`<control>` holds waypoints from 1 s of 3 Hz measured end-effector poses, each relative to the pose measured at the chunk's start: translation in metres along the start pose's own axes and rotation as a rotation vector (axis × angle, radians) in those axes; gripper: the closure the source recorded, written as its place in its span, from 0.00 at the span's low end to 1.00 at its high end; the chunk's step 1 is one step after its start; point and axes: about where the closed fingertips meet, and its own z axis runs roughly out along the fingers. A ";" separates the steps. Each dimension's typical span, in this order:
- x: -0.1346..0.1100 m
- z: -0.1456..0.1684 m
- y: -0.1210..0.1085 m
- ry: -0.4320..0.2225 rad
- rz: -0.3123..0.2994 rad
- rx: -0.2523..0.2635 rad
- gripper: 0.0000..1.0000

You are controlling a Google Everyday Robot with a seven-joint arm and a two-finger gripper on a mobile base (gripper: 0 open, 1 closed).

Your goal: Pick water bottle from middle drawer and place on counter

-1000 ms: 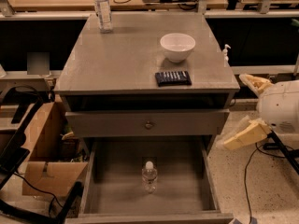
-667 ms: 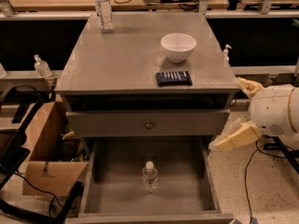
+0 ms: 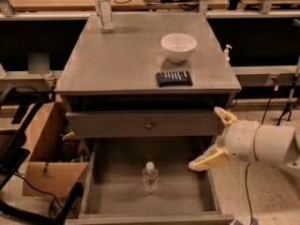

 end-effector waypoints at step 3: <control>0.117 0.116 0.043 -0.198 0.131 -0.051 0.00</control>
Offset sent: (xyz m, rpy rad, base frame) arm 0.0237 0.0189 -0.1801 0.2501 -0.0332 0.0019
